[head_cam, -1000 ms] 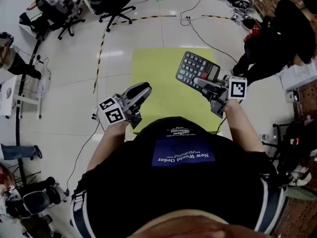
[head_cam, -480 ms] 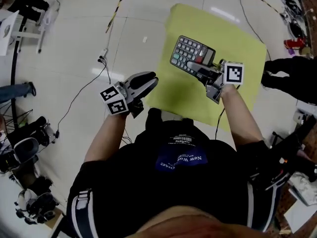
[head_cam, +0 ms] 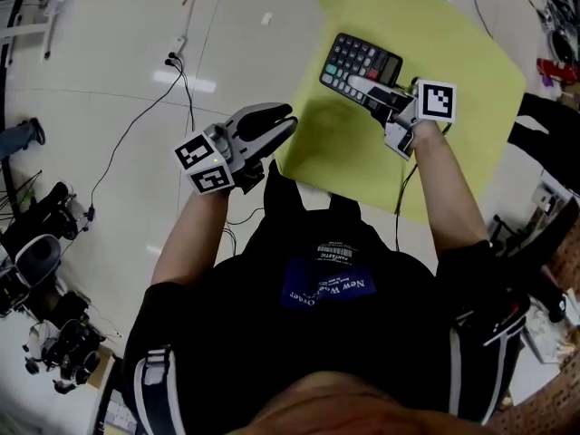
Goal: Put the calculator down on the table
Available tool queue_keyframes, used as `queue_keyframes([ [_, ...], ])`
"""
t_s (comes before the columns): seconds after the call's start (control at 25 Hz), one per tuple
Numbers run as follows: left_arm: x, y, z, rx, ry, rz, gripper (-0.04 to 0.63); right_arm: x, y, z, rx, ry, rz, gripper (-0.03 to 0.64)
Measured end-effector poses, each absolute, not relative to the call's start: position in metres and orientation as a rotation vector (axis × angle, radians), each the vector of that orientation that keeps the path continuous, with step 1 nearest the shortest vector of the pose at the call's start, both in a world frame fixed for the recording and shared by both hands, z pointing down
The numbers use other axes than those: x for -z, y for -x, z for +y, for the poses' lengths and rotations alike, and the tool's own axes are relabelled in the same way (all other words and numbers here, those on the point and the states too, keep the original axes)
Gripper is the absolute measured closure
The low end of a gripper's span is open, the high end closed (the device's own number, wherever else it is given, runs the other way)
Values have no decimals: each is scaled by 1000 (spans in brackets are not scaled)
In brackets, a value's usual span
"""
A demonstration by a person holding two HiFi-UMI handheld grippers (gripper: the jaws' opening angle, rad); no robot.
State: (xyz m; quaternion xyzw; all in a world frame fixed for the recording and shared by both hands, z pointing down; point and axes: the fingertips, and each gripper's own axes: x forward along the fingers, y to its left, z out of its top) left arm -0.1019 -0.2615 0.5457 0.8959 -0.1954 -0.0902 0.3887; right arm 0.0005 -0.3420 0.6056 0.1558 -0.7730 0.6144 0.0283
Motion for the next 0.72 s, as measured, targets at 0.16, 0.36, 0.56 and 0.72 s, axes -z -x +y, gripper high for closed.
queue_keyframes([
  [0.16, -550, 100, -259, 256, -2260, -478, 489, -618, 2, -340, -1896, -463, -2332, 319],
  [0.36, -551, 98, -251, 260, -2251, -466, 488, -626, -3, -338, -1894, -473, -2306, 328],
  [0.56, -548, 94, -247, 254, -2252, -465, 489, -657, -20, -331, -1702, -635, -2118, 330],
  [0.72, -548, 93, -245, 248, -2252, -457, 489, -660, -18, -330, -1616, -653, -2092, 316],
])
